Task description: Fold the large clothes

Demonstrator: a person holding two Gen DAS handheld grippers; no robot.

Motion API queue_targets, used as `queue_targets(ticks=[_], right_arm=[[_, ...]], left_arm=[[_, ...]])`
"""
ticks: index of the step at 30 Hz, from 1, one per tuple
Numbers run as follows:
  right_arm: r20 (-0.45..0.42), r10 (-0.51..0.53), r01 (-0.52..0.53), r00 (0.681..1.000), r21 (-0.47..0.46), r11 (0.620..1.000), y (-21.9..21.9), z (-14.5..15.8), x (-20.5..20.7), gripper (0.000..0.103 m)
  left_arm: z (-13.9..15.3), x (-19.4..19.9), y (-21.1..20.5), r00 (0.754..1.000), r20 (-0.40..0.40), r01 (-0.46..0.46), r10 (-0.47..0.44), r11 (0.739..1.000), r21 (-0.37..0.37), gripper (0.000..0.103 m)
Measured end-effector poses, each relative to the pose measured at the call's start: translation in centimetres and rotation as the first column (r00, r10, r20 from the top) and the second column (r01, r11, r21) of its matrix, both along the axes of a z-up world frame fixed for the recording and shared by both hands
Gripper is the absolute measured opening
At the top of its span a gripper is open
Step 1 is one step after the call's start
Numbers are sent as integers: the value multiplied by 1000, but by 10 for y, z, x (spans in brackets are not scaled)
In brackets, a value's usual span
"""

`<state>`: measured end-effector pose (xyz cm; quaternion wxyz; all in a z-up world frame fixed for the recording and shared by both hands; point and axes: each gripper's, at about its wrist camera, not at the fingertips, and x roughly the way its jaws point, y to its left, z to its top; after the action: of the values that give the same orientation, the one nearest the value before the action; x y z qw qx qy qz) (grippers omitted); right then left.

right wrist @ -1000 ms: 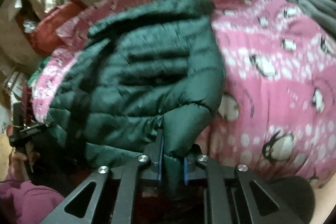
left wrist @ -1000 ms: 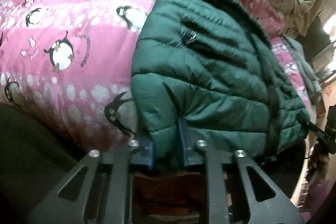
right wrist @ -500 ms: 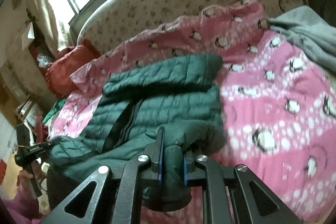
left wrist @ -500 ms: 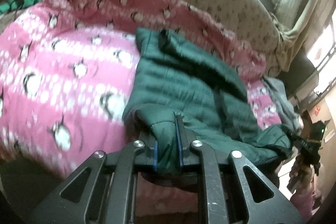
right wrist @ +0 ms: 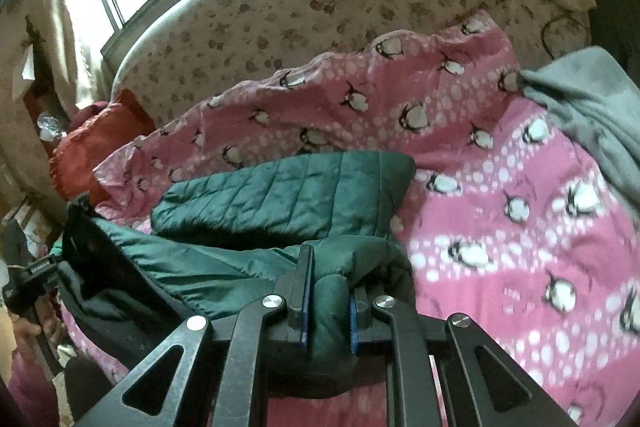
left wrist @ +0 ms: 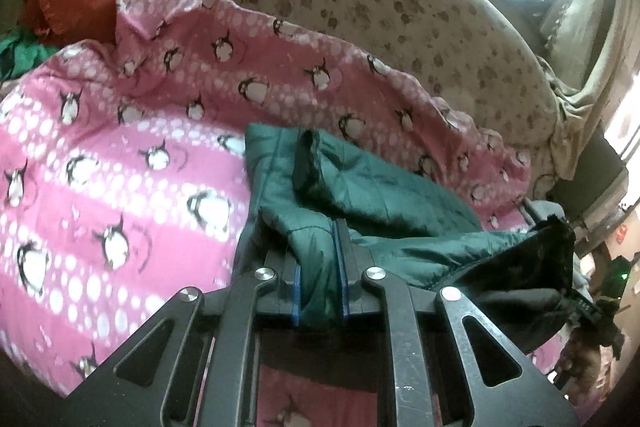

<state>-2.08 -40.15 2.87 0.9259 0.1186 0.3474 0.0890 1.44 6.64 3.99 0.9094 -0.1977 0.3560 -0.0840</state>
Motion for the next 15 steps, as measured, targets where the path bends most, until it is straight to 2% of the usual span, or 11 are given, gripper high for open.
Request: queue_targets(ticks=[5,15], right_arm=[[-12,-15,14,1000,-65,998,6,5,41,12],[-50,-56,51,997,-102,993,7,-5,109,12]], left_arm=[[5,29,-1,1000,4,-26,26,999,21,13],[-8,98,-1,996,-56,-75,76,997,28,13]])
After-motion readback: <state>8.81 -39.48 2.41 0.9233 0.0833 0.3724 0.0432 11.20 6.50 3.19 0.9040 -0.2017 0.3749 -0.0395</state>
